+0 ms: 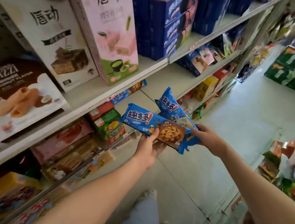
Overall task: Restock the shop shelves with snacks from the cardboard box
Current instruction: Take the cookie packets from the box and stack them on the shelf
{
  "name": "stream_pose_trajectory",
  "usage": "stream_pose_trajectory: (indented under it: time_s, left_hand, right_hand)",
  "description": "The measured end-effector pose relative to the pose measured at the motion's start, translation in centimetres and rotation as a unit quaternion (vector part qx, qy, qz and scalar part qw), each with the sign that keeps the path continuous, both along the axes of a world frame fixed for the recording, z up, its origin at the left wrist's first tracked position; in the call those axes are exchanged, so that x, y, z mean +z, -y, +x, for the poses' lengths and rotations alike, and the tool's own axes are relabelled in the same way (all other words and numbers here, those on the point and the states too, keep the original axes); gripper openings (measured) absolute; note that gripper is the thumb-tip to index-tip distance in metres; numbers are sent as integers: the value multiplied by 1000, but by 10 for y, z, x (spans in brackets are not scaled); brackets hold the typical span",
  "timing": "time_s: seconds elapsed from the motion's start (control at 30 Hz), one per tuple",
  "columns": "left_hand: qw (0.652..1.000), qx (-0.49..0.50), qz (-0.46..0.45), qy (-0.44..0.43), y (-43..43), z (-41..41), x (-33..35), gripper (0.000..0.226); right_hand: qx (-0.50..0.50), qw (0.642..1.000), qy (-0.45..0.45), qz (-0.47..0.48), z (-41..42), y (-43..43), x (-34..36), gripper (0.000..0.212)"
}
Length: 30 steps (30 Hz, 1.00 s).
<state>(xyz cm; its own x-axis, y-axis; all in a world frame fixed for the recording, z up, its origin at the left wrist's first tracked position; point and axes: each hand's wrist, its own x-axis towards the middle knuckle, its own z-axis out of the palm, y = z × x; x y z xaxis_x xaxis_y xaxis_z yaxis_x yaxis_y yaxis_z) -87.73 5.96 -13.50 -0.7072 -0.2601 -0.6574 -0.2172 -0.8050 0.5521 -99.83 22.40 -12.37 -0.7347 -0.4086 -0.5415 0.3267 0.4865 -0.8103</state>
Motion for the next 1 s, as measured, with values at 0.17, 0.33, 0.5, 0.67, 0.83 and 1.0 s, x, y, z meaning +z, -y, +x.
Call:
stream_pose_trajectory:
  time_s: [0.17,0.33,0.5,0.67,0.83,1.0]
  left_hand:
    - [998,67,11,-6,14,-65,-7,38]
    - [993,113,22,7,23,-122,-5,35]
    - [991,132,9,29,28,-163,-5,30]
    - [975,212,22,53,36,-190,-19,30]
    - [940,326,62,76,24,-229,-28,24]
    - [900,425,87,40,-3,-260,-35,38]
  right_hand:
    - [5,1000,-2,14,-72,20,-4,32]
    - [5,1000,12,26,-137,39,-1,28]
    - [27,999,19,40,-187,49,-10,40]
    - [44,997,40,45,-236,63,-19,35]
    - [151,985,20,86,-301,67,-25,35]
    - [261,961,-14,91,-353,72,-33,24]
